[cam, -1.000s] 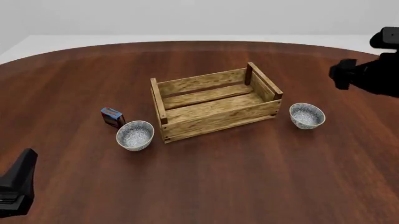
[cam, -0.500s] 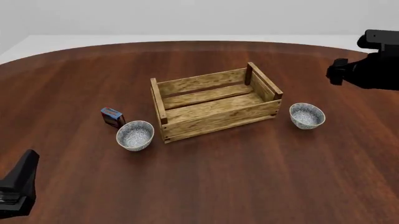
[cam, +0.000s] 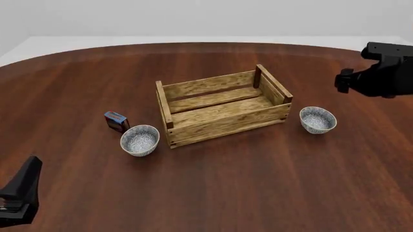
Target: Stack the right bowl on the left bowl and place them in the tray.
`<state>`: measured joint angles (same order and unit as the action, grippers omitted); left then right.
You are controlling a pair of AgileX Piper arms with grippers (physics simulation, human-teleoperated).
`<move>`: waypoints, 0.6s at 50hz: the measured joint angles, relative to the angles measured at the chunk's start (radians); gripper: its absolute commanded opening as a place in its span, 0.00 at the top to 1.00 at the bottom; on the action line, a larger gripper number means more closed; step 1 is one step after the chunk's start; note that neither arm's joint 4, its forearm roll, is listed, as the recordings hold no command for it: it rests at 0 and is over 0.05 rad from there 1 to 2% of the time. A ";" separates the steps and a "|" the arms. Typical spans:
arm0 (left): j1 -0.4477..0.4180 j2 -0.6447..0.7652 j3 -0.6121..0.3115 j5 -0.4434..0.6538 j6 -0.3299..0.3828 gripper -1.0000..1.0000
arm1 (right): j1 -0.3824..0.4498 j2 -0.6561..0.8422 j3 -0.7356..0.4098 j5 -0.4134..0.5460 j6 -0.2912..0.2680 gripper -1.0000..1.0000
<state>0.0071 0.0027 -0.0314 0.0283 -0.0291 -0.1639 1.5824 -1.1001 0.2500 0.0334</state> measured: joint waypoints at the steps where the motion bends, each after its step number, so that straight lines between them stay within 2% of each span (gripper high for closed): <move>1: 0.000 0.000 0.000 0.000 0.000 0.00 | -0.002 0.007 -0.003 -0.001 0.000 0.00; 30: 0.002 -0.001 0.009 -0.004 0.001 0.00 | -0.028 0.200 -0.076 -0.025 0.004 0.00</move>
<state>0.0094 0.0018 -0.0221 0.0247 -0.0276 -0.1917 1.7819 -1.1761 0.2248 0.0371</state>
